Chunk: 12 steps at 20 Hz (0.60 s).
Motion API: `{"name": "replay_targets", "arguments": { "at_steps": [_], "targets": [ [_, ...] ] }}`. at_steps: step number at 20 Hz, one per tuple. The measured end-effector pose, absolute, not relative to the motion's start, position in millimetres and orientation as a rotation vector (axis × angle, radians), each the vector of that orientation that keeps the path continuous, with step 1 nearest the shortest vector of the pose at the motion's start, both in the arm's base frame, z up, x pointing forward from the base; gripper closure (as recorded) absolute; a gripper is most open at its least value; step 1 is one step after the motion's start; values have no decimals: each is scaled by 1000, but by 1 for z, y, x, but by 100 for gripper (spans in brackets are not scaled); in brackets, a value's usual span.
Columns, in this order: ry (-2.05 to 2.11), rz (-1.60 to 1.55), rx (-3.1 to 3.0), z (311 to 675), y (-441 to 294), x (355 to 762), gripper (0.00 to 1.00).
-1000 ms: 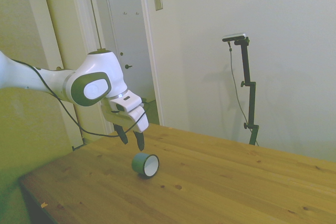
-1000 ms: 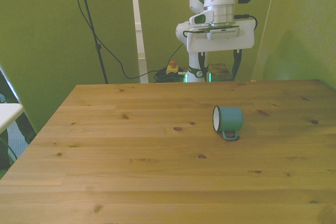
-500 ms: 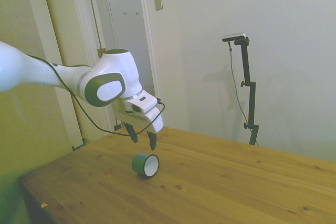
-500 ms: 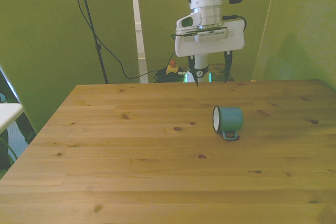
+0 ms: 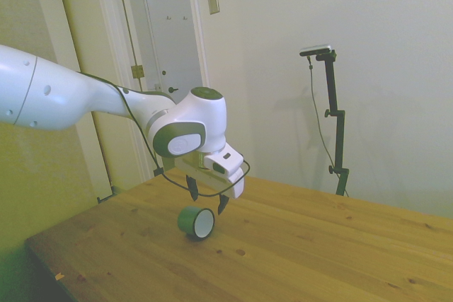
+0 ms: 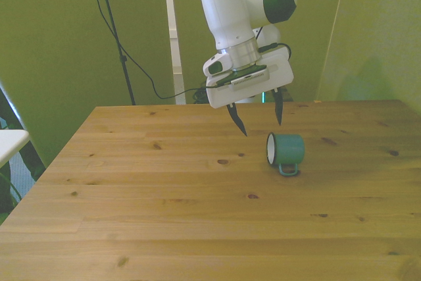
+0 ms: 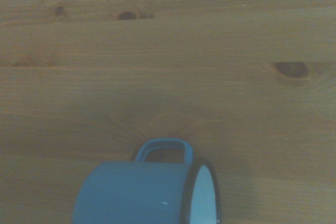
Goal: Flip the mug upright
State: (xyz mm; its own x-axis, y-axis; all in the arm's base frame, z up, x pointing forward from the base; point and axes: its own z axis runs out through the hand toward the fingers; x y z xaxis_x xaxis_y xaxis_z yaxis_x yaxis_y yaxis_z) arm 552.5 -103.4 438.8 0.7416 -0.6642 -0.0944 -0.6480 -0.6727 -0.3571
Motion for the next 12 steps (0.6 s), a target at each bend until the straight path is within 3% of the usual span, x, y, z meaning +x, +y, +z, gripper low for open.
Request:
{"name": "replay_targets", "arguments": {
  "at_steps": [12],
  "targets": [
    [798,156,-2498,381,-73,570,0]
  ]
}}
